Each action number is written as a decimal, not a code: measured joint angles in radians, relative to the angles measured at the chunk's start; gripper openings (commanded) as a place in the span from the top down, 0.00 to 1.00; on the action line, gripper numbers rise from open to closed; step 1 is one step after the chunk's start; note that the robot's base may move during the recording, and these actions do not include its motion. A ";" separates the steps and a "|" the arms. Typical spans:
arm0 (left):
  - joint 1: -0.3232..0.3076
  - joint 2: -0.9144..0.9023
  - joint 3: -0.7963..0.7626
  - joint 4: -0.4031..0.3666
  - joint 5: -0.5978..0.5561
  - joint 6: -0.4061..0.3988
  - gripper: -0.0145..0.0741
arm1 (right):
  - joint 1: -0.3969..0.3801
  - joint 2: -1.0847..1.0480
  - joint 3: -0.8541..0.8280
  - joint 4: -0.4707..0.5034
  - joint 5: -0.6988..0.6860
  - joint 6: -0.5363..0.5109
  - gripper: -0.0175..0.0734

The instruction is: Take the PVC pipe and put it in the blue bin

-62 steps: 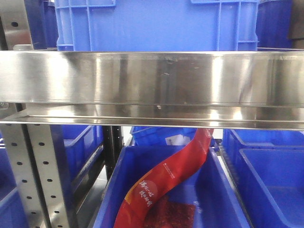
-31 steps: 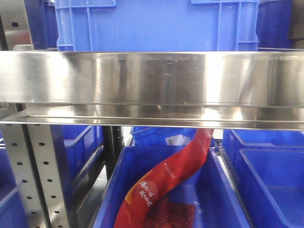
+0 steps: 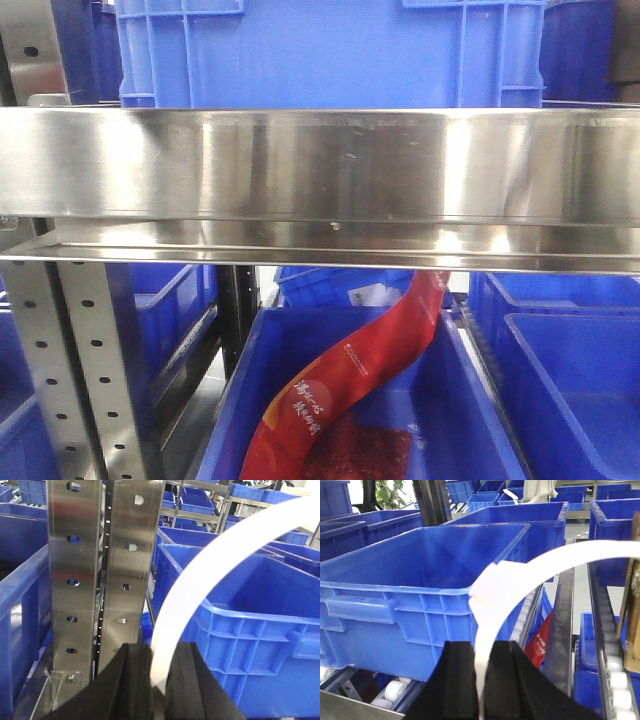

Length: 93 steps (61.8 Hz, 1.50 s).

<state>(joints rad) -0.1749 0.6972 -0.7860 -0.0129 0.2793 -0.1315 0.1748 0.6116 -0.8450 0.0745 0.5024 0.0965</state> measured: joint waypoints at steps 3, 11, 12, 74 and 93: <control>0.000 0.000 0.000 0.000 0.000 0.000 0.96 | 0.000 0.000 0.000 0.000 0.000 0.000 0.99; 0.000 0.000 0.000 0.000 -0.016 0.000 0.96 | 0.000 0.000 0.000 0.000 0.000 0.000 0.99; 0.000 0.000 0.000 0.000 -0.021 0.000 0.96 | 0.000 0.000 0.000 0.000 0.000 0.000 0.99; -0.189 0.391 -0.541 0.004 0.213 0.104 0.96 | 0.098 0.375 -0.366 0.050 0.027 -0.097 0.99; -0.190 0.725 -0.839 -0.022 0.158 0.104 0.96 | 0.184 0.723 -0.642 0.054 -0.012 -0.097 0.99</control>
<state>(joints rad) -0.3653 1.4227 -1.6245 -0.0347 0.4371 -0.0275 0.3588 1.3347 -1.4873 0.1284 0.4899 0.0000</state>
